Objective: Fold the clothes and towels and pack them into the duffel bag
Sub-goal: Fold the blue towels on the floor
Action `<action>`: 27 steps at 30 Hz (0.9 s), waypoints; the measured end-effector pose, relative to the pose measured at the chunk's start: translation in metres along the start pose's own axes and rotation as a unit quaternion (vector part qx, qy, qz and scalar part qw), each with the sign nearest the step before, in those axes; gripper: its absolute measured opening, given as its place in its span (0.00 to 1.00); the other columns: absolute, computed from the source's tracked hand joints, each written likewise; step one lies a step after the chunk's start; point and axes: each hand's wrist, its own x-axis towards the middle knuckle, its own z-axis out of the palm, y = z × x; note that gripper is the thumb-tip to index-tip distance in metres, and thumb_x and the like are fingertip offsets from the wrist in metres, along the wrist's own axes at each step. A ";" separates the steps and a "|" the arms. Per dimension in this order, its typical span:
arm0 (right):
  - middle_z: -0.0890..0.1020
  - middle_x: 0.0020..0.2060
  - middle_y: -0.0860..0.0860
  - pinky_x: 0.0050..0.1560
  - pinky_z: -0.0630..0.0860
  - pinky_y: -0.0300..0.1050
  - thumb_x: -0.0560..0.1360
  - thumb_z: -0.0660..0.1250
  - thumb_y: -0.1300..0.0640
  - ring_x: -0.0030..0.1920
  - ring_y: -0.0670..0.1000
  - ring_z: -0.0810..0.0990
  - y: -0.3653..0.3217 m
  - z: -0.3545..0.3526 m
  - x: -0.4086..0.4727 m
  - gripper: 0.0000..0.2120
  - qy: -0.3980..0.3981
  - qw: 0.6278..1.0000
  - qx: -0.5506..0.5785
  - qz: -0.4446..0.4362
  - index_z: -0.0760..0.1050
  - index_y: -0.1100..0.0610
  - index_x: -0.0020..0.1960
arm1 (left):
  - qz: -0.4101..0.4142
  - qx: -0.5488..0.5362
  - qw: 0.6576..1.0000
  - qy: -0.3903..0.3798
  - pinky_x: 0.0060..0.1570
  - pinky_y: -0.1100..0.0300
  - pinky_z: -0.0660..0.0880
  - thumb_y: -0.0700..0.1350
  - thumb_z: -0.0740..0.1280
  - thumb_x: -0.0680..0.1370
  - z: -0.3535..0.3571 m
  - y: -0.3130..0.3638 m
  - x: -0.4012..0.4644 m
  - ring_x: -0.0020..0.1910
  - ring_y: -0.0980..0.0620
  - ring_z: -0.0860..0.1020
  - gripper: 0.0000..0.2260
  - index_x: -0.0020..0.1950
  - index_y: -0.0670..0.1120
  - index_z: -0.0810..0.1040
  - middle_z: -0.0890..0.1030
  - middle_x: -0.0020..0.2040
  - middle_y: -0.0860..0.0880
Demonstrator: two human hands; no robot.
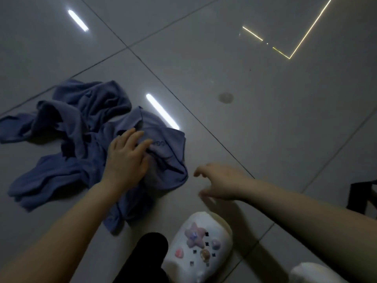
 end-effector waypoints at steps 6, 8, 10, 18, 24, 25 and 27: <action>0.71 0.67 0.57 0.61 0.71 0.49 0.75 0.69 0.58 0.64 0.58 0.73 -0.016 -0.010 0.064 0.32 0.056 0.963 0.258 0.060 0.58 0.58 0.74 | -0.142 -0.049 0.967 -0.206 0.72 0.43 0.49 0.66 0.36 0.67 0.039 -0.004 -0.009 0.77 0.43 0.50 0.40 0.78 0.54 0.47 0.49 0.79 0.45; 0.72 0.64 0.58 0.60 0.74 0.55 0.75 0.69 0.61 0.59 0.59 0.75 -0.025 -0.014 0.080 0.32 0.066 0.940 0.330 0.054 0.57 0.58 0.73 | -0.156 -0.054 0.967 -0.195 0.72 0.44 0.44 0.66 0.35 0.67 0.047 -0.001 -0.013 0.77 0.46 0.46 0.39 0.78 0.55 0.43 0.45 0.79 0.48; 0.72 0.59 0.57 0.55 0.77 0.57 0.74 0.69 0.62 0.55 0.61 0.77 -0.032 -0.014 0.093 0.33 0.072 0.927 0.362 0.062 0.56 0.56 0.74 | -0.160 -0.060 0.968 -0.182 0.72 0.43 0.43 0.66 0.36 0.68 0.052 -0.004 -0.015 0.78 0.46 0.45 0.38 0.78 0.56 0.42 0.44 0.79 0.49; 0.74 0.52 0.56 0.39 0.80 0.49 0.71 0.72 0.60 0.47 0.59 0.79 -0.041 -0.008 0.124 0.28 0.112 0.875 0.453 0.131 0.64 0.53 0.67 | -0.159 -0.064 0.973 -0.157 0.72 0.43 0.42 0.65 0.37 0.71 0.059 -0.004 -0.020 0.78 0.47 0.46 0.33 0.74 0.57 0.37 0.45 0.79 0.49; 0.76 0.44 0.56 0.45 0.73 0.46 0.75 0.68 0.54 0.46 0.55 0.76 -0.040 -0.001 0.117 0.13 0.085 0.938 0.315 0.118 0.75 0.62 0.54 | -0.140 -0.001 0.965 -0.223 0.72 0.44 0.44 0.65 0.29 0.65 0.047 -0.008 -0.006 0.77 0.45 0.49 0.40 0.77 0.60 0.43 0.49 0.79 0.47; 0.76 0.44 0.55 0.44 0.72 0.46 0.75 0.67 0.54 0.45 0.55 0.75 -0.042 0.000 0.115 0.12 0.080 0.943 0.300 0.116 0.74 0.61 0.54 | -0.135 0.002 0.964 -0.228 0.72 0.44 0.45 0.65 0.29 0.65 0.046 -0.008 -0.005 0.77 0.45 0.50 0.40 0.77 0.60 0.44 0.50 0.79 0.47; 0.75 0.44 0.55 0.42 0.69 0.44 0.76 0.67 0.54 0.43 0.54 0.73 -0.047 -0.003 0.111 0.13 0.078 0.949 0.285 0.113 0.73 0.61 0.55 | -0.134 -0.003 0.962 -0.239 0.72 0.44 0.46 0.65 0.29 0.64 0.042 -0.009 -0.004 0.77 0.45 0.50 0.41 0.77 0.60 0.44 0.50 0.79 0.47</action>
